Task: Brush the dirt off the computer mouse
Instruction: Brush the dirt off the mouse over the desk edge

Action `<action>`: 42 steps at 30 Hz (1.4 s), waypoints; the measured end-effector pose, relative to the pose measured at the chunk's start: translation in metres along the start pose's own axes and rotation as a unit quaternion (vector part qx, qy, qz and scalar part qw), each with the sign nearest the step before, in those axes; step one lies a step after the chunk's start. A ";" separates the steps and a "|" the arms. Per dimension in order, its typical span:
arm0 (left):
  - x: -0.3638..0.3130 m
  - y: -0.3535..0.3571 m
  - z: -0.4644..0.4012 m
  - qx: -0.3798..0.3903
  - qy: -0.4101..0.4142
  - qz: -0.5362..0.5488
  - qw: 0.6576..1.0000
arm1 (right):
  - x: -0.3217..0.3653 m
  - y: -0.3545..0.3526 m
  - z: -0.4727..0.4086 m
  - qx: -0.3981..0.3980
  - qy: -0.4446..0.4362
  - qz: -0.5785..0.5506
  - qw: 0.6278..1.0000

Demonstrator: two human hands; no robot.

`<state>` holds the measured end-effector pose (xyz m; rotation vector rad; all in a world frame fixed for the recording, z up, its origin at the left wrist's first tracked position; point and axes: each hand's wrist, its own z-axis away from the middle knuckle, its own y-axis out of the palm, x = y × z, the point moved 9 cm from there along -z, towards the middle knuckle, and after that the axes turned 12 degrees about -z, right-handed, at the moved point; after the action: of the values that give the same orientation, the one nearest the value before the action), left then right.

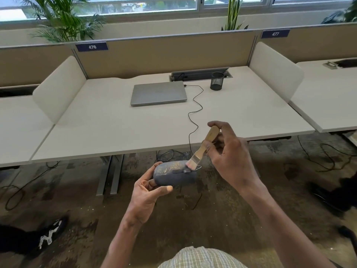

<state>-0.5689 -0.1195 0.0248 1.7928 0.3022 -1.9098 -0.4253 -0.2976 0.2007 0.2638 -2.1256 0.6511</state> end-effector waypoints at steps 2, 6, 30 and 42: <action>0.001 0.001 0.000 0.001 -0.001 -0.003 1.000 | -0.001 -0.002 -0.003 -0.005 0.002 0.026 1.000; 0.002 -0.001 0.000 0.002 -0.002 -0.002 1.000 | 0.001 -0.006 -0.008 -0.008 -0.012 0.008 1.000; 0.007 0.002 -0.001 0.011 0.000 0.019 1.000 | -0.012 0.000 0.011 0.014 0.021 -0.031 0.999; 0.011 0.007 0.000 0.015 -0.003 -0.011 1.000 | -0.006 0.004 0.016 0.015 0.001 -0.047 0.999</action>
<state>-0.5652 -0.1276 0.0155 1.8103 0.2946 -1.9436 -0.4345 -0.3033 0.1872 0.3763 -2.0904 0.6278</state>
